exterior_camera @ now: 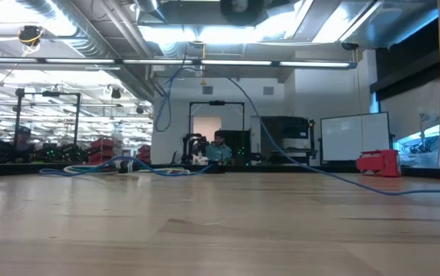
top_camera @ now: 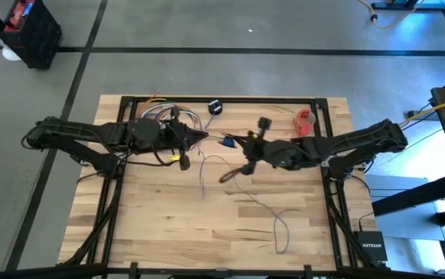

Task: Coil cords
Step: Coil the blue wire onto the black spool

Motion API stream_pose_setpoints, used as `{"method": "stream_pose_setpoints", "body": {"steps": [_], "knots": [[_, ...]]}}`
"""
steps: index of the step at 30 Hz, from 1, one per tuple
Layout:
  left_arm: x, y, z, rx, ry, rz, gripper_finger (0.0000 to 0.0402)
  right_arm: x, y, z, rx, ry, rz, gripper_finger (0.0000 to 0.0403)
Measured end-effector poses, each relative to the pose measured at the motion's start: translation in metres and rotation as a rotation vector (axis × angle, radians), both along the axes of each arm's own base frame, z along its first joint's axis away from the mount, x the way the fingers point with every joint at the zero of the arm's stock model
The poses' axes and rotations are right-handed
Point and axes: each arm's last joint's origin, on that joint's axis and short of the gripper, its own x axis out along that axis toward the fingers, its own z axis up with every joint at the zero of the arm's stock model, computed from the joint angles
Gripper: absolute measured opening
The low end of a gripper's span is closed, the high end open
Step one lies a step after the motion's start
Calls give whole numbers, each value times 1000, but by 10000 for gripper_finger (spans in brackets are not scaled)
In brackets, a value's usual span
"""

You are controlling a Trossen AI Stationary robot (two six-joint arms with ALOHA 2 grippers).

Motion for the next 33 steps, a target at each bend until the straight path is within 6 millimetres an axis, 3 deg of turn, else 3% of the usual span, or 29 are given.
{"method": "stream_pose_setpoints", "body": {"steps": [6, 11, 22, 29, 33], "knots": [[13, -4, -5, -31, -26, -32, 2, 23, -19, -8, 13, -73, -69, 5], [30, -16, -16, -26, -6, -86, 5, 28, -31, -4, 37, -146, -85, 5], [61, -21, -38, 4, -3, -88, 8, 32, -30, 12, 98, -331, -10, 5], [65, -20, -41, 22, 12, -85, 9, 21, -27, 33, 121, -406, 56, 5], [66, -20, -46, 30, 48, -102, 9, 6, -19, 65, 140, -535, 91, 5]]}}
